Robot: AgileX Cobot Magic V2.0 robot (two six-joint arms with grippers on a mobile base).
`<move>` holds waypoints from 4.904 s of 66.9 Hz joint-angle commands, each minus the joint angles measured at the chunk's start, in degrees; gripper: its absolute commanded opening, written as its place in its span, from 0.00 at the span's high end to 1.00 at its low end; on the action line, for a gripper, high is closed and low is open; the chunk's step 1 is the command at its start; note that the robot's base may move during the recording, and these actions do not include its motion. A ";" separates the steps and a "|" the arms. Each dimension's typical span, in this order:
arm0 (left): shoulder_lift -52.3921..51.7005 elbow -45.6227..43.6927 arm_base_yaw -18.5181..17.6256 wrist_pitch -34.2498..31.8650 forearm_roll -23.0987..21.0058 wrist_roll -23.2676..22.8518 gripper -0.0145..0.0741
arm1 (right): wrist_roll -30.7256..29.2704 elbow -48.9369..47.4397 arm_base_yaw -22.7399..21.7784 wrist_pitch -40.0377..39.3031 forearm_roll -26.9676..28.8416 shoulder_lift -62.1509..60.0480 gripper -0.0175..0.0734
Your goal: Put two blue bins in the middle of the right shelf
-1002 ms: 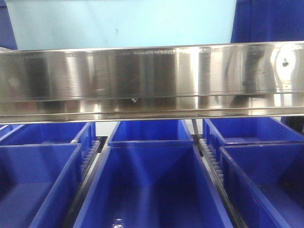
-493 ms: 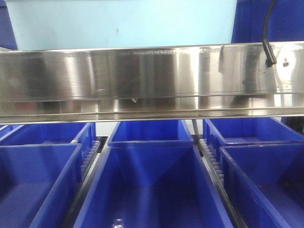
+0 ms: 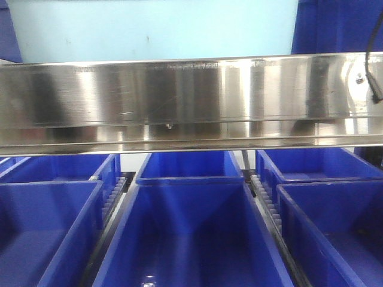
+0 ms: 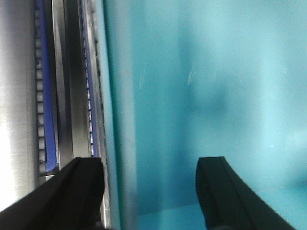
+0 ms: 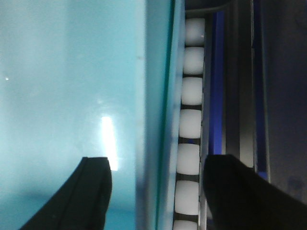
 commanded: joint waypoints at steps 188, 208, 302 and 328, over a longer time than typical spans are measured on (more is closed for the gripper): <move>-6.84 -8.94 0.63 -0.34 -7.20 10.95 0.96 | -8.27 -14.04 1.79 -0.41 -1.52 -3.28 0.99; -6.84 -16.95 0.63 -0.34 -7.20 11.00 0.96 | -9.04 -23.88 1.79 -0.41 -1.52 -3.28 0.99; -6.84 -18.06 0.63 -7.16 -7.20 6.07 0.96 | -9.04 -24.26 1.79 -0.41 -1.52 -3.28 0.99; -6.74 -18.06 0.63 -7.15 -7.20 6.07 0.96 | -9.04 -24.26 1.79 -0.41 -1.52 -3.28 0.99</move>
